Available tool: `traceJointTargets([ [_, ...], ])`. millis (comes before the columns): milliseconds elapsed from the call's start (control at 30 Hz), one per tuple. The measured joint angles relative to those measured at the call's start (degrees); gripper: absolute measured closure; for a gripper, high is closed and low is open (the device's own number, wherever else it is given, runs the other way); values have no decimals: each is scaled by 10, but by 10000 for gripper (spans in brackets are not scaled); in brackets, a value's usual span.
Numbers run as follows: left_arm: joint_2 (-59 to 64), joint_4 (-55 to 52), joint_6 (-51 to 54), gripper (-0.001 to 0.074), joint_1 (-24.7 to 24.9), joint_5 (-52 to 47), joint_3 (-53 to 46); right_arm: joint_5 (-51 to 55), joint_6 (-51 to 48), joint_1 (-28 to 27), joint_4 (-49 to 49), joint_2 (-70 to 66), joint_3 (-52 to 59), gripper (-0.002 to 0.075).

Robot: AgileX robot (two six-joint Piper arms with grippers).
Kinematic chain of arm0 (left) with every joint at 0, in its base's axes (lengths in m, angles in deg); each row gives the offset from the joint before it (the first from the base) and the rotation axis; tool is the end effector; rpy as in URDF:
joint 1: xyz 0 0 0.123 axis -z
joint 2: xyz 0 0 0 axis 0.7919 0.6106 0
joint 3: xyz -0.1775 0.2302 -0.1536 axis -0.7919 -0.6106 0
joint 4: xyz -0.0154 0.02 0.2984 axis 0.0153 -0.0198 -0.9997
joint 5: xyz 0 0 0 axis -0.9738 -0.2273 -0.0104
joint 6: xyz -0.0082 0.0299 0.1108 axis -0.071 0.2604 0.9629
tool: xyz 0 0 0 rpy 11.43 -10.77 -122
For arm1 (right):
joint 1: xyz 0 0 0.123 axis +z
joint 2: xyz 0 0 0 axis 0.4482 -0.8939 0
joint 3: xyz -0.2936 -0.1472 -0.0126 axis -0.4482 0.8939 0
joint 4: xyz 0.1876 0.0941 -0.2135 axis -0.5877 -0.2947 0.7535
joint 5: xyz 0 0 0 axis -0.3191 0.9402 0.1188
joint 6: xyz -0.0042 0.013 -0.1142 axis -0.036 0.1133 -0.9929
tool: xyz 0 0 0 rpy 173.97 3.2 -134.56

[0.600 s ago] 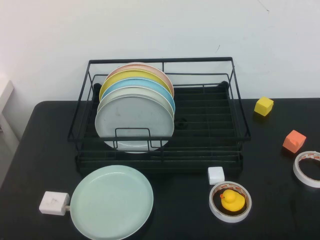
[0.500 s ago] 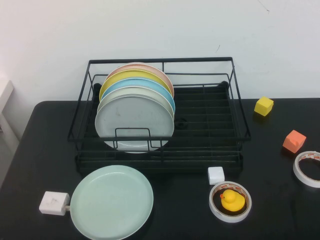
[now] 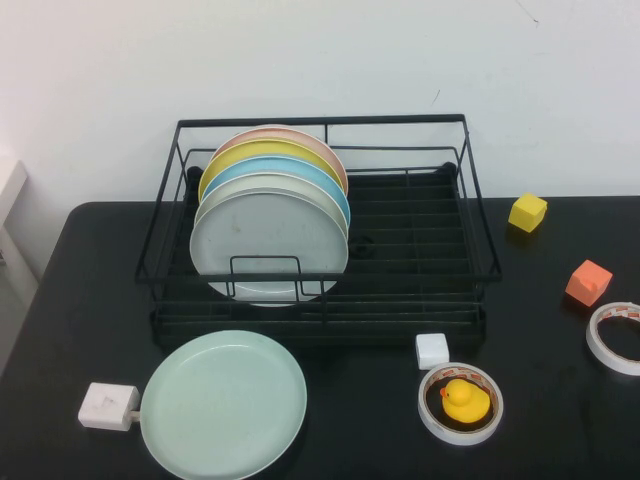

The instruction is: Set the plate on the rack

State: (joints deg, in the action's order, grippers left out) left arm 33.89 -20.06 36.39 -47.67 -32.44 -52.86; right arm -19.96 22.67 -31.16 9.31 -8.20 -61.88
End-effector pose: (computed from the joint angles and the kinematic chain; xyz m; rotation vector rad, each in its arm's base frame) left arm 0.0809 -0.0095 0.1731 -0.0951 1.8073 -0.2268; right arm 0.0799 -0.0055 0.1687 0.0173 1.8465 -0.0877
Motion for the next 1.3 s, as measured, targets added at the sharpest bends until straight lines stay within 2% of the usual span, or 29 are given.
traceJointTargets([
  [500,0,24,0,736,0,0,0,-4,0,0,11,0,0,728],
  [667,0,33,0,736,0,22,-1,-48,0,0,22,0,5,728],
  [733,0,36,0,736,0,56,-1,-96,0,0,27,0,7,728],
  [1033,0,40,0,736,0,372,-1,-390,-52,0,39,0,7,728],
  [1300,-1,42,0,736,0,517,-1,-497,-14,0,20,0,7,728],
])
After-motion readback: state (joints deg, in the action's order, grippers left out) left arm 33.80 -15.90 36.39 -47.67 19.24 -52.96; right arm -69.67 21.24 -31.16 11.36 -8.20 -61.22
